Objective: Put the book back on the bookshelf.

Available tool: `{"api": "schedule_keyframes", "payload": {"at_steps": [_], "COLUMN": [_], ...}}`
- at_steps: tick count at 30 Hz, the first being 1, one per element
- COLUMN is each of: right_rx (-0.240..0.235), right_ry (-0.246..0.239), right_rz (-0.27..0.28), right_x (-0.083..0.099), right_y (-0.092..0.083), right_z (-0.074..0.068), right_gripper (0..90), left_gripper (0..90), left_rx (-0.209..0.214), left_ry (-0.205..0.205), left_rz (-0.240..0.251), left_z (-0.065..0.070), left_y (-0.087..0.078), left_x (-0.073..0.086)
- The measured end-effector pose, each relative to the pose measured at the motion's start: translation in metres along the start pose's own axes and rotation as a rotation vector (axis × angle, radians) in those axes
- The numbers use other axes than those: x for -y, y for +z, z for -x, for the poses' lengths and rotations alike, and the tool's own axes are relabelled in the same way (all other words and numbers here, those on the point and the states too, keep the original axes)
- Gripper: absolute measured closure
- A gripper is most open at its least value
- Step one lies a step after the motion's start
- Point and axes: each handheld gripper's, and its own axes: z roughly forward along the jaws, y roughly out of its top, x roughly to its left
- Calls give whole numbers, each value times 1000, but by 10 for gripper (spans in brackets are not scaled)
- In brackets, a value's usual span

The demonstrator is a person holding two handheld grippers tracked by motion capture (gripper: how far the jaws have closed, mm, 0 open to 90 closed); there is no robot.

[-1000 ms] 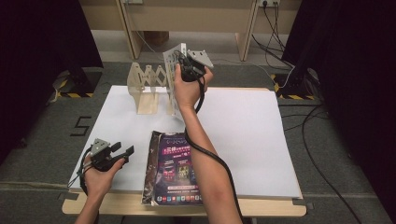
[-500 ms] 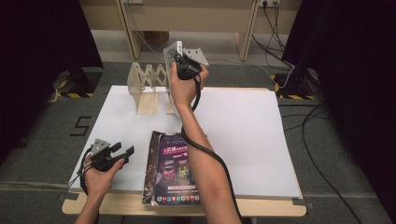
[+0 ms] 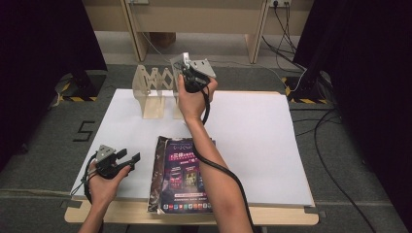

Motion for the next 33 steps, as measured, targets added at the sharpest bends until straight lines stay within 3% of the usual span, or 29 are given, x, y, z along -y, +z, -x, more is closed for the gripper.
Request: {"api": "schedule_keyframes", "payload": {"at_steps": [9,17,33], "right_rx": [-29,-51,-64], "right_ry": [-38,-35,-23], "right_rz": [-20,-18,-68], "right_x": [3,11,19], "right_y": [-31,-56,-71], "right_z": [7,19,41], "right_gripper": [730,727,677], "left_gripper": [367,366,366], "left_rx": [-2,-2,1], "left_ry": [1,-5,-6], "left_rz": [3,11,4], "left_z": [1,1,2], "left_y": [-2,-2,-2], "left_x": [-1,-2,-1]}}
